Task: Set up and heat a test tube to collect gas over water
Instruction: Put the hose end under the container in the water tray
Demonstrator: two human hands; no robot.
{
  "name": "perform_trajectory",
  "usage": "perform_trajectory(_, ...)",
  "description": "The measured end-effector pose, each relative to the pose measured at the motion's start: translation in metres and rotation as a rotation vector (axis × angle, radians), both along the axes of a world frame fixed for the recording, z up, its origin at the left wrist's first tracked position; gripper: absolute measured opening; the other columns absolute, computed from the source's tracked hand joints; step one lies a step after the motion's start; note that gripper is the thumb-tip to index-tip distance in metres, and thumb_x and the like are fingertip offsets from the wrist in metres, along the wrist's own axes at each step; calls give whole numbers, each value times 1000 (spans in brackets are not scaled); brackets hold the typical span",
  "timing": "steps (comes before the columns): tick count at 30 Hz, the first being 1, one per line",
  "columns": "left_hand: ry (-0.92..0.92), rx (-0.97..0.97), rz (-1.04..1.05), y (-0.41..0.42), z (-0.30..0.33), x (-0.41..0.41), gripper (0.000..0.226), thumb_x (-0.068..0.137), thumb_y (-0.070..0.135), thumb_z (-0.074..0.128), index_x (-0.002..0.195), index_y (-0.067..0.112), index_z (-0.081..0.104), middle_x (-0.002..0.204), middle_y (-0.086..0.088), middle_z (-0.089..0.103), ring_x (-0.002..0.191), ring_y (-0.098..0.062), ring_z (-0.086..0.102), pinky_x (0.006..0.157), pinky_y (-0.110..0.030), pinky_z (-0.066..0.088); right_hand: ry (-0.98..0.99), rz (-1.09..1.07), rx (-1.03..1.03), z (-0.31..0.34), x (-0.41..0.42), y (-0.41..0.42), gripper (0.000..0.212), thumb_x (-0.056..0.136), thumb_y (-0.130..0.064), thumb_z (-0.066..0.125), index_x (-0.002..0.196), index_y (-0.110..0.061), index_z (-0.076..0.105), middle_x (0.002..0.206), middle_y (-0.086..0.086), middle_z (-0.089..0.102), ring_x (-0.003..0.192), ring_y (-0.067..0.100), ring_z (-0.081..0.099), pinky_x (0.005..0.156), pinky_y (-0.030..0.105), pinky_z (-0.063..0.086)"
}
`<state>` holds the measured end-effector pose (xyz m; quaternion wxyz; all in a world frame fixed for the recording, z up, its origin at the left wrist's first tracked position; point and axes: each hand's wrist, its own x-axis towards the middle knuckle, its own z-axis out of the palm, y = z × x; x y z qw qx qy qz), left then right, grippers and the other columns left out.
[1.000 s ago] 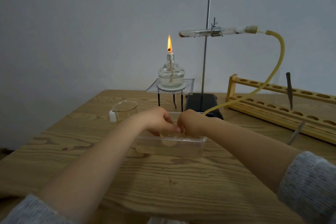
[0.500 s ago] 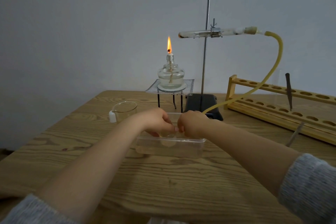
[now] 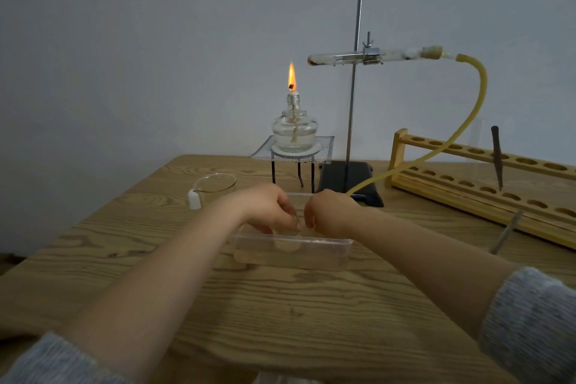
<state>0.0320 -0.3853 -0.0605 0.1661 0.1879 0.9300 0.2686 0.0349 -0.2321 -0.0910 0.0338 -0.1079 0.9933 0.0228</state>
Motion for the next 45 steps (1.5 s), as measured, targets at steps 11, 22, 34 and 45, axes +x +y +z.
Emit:
perform_trajectory(11, -13, 6, 7, -2, -1, -1, 39, 76, 36, 74, 111, 19, 66, 108, 5, 63, 96, -11, 61, 77, -24, 56, 6, 9, -14, -2, -1, 2, 31, 92, -9, 53, 117, -22, 65, 119, 6, 63, 104, 27, 61, 86, 39, 54)
perform_trajectory(22, -20, 4, 19, -4, 0, 1, 39, 77, 37, 73, 112, 20, 65, 106, 6, 61, 99, -11, 60, 79, -26, 56, 72, 65, 72, -1, 0, 2, 36, 93, -7, 52, 123, -25, 61, 125, 2, 61, 113, 24, 57, 93, 33, 43)
perform_trajectory(34, 65, -20, 17, 1, 1, 3, 43, 84, 41, 64, 121, 19, 61, 112, 5, 60, 101, -15, 59, 81, -28, 55, 77, 80, 49, -1, 0, 4, 35, 93, -9, 55, 122, -26, 61, 122, 2, 62, 111, 24, 58, 94, 35, 45)
perform_trajectory(45, 173, -27, -22, 8, 2, 2, 33, 89, 38, 59, 116, 21, 64, 104, 4, 63, 72, -3, 51, 63, -19, 42, 109, 83, 36, 6, 7, 8, 32, 93, -14, 55, 122, -26, 61, 124, 0, 62, 113, 22, 56, 92, 33, 44)
